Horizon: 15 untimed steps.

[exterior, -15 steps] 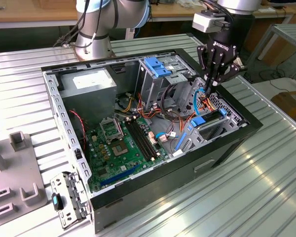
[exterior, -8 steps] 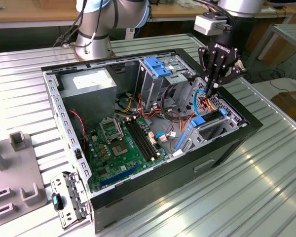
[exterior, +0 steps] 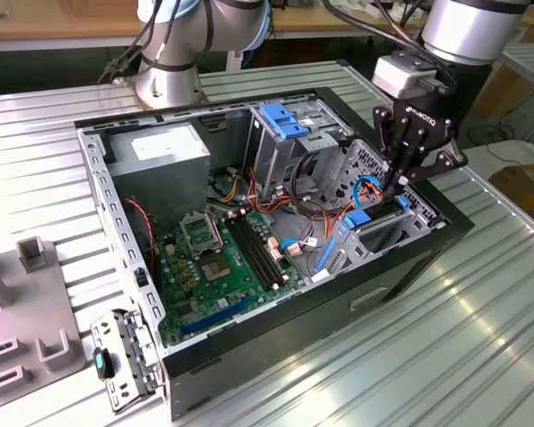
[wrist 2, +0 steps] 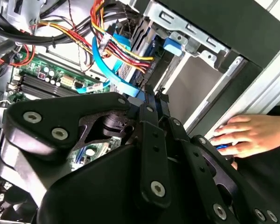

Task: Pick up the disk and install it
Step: 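Insert the second disk wire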

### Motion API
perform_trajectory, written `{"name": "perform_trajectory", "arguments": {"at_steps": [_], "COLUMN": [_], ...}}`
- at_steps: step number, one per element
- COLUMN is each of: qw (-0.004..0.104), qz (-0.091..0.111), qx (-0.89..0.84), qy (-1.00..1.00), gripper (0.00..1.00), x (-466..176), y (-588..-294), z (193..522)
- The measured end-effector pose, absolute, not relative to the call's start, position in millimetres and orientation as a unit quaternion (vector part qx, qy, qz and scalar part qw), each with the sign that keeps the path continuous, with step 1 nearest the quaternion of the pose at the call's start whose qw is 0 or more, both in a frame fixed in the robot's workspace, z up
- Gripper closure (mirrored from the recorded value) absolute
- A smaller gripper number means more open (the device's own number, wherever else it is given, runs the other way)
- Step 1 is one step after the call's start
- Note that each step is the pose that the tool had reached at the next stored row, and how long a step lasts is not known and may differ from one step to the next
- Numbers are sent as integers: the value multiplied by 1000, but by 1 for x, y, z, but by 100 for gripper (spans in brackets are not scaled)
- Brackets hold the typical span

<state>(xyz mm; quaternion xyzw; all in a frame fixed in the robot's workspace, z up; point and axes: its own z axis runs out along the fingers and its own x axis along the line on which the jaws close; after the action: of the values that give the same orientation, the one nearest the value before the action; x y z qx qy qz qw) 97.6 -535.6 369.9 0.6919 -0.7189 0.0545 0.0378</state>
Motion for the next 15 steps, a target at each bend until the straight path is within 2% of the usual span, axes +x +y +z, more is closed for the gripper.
{"name": "perform_trajectory", "arguments": {"at_steps": [2,5,11,15], "qw": [35,27,23,15], "qz": [53,60,62,70], "qx": [696,702,711,719], "qy": [-716,-710,-700,-691], "gripper": [84,84,84,84], "x": [93,93,86,84], "y": [-539,-540,-539,-539], "z": [366,366,362,357]}}
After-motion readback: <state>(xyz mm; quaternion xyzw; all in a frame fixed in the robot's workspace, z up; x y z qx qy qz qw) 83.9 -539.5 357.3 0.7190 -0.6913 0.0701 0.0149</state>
